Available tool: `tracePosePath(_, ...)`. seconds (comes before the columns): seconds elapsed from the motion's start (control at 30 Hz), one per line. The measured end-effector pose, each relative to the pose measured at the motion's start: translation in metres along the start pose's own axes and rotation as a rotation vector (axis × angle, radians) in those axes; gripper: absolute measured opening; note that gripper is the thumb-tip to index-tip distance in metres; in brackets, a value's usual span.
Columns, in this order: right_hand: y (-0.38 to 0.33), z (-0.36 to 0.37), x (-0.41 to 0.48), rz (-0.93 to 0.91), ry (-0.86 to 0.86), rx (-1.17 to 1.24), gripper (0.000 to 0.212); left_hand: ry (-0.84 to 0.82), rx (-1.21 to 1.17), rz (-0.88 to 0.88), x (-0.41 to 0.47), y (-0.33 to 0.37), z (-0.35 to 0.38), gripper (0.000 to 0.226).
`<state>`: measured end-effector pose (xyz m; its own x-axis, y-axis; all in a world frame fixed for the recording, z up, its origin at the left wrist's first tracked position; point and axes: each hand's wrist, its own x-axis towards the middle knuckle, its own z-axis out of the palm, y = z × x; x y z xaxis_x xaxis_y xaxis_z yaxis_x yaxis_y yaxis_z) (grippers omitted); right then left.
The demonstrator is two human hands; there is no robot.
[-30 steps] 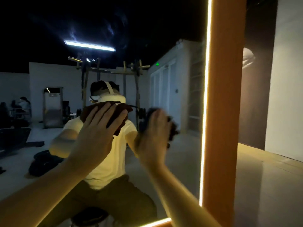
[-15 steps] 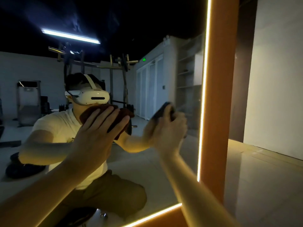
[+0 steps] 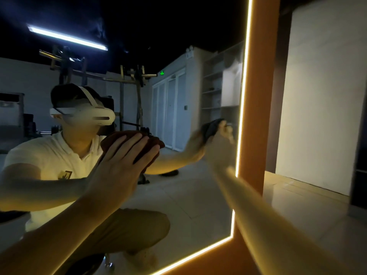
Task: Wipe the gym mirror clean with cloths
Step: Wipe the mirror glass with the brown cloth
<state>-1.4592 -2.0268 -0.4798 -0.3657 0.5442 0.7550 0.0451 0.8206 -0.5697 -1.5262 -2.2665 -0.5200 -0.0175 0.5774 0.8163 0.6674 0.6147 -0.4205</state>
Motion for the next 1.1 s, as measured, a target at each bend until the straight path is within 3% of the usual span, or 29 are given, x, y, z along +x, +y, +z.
tracePosePath(0.03, -0.010, 0.005, -0.010, -0.065, 0.078, 0.078, 0.060, -0.019, -0.016, -0.024, 0.000, 0.000, 0.002, 0.090)
tracePosePath(0.17, -0.035, 0.021, -0.050, -0.408, -0.137, 0.145, 0.068, 0.026, 0.016, -0.023, -0.001, 0.002, 0.005, 0.090)
tracePosePath(0.23, -0.020, 0.011, -0.012, -0.350, 0.014, 0.212, 0.053, 0.058, 0.009, -0.025, 0.000, 0.004, 0.007, 0.089)
tracePosePath(0.3, 0.014, 0.004, 0.046, -0.159, 0.179, 0.251, 0.044, 0.088, 0.036, -0.038, 0.001, 0.010, 0.011, 0.086)
tracePosePath(0.4, 0.067, 0.004, 0.082, 0.084, 0.163, 0.256, 0.020, 0.106, 0.037, -0.065, 0.001, 0.015, 0.017, 0.078)
tracePosePath(0.47, 0.083, 0.016, 0.063, 0.151, 0.216, 0.258, 0.021, 0.121, 0.038, -0.070, 0.001, 0.016, 0.018, 0.072)
tracePosePath(0.53, 0.072, 0.031, 0.009, 0.012, 0.149, 0.246, 0.025, 0.131, 0.036, -0.079, -0.001, 0.018, 0.020, 0.065)
tracePosePath(0.6, 0.052, 0.042, -0.037, -0.314, -0.036, 0.195, 0.018, 0.141, 0.028, -0.108, -0.002, 0.021, 0.022, 0.065)
tracePosePath(0.67, 0.029, 0.030, -0.020, -0.513, -0.040, 0.164, 0.016, 0.137, 0.030, -0.116, -0.002, 0.026, 0.023, 0.068)
tracePosePath(0.7, 0.028, 0.028, 0.010, -0.488, 0.032, 0.150, 0.016, 0.139, 0.035, -0.111, -0.002, 0.026, 0.024, 0.067)
tracePosePath(0.77, 0.029, 0.014, 0.077, -0.269, 0.170, 0.151, 0.022, 0.143, 0.038, -0.110, -0.002, 0.026, 0.026, 0.067)
tracePosePath(0.87, 0.054, 0.015, 0.111, -0.094, 0.187, 0.181, 0.026, 0.149, 0.051, -0.112, 0.000, 0.027, 0.027, 0.063)
tracePosePath(1.0, 0.128, 0.052, 0.010, 0.194, 0.142, 0.237, 0.034, 0.149, 0.062, -0.143, -0.003, 0.035, 0.035, 0.063)
tracePosePath(1.1, 0.178, 0.068, -0.091, 0.349, -0.016, 0.243, 0.028, 0.101, 0.085, -0.083, -0.013, 0.043, 0.049, 0.063)
